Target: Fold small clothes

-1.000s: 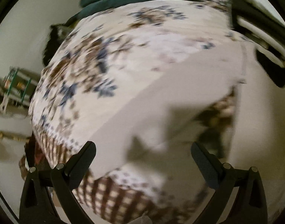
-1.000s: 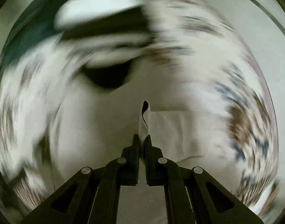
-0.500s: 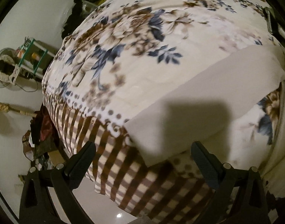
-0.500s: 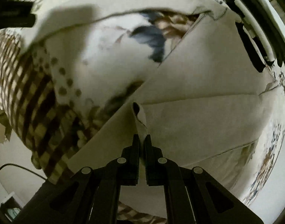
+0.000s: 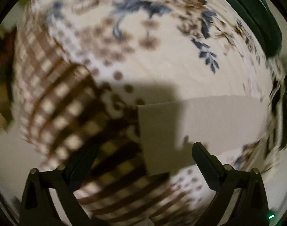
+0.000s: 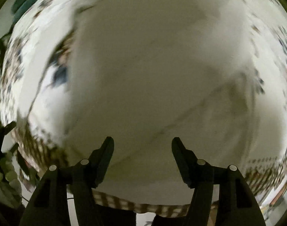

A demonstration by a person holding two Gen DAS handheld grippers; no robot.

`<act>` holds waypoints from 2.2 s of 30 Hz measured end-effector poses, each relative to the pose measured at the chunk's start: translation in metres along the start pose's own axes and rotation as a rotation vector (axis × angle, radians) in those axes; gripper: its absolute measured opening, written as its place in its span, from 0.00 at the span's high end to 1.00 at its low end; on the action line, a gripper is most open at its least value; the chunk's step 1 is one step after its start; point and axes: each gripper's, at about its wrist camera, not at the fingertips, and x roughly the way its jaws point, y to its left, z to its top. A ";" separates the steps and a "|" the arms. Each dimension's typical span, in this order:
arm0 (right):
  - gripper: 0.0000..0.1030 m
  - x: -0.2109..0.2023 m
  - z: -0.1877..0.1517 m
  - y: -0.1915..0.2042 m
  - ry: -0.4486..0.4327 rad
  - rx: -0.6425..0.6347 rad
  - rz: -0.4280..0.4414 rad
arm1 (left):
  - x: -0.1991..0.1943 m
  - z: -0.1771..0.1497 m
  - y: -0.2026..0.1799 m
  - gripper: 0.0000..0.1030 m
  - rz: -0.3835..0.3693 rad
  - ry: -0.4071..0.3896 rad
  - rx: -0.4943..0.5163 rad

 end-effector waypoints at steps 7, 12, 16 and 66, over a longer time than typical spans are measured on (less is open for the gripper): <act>0.36 -0.016 -0.003 -0.096 -0.008 0.135 -0.016 | -0.007 0.000 -0.048 0.99 0.074 -0.180 0.107; 0.36 -0.021 -0.016 -0.145 0.005 0.207 0.016 | -0.035 -0.052 -0.125 0.99 0.130 -0.267 0.430; 0.36 -0.029 -0.035 -0.195 0.010 0.265 0.052 | -0.056 -0.143 -0.199 0.99 0.051 -0.252 0.756; 0.43 -0.121 -0.201 -0.472 0.002 0.400 0.230 | 0.042 -0.227 -0.140 0.27 0.086 0.162 0.789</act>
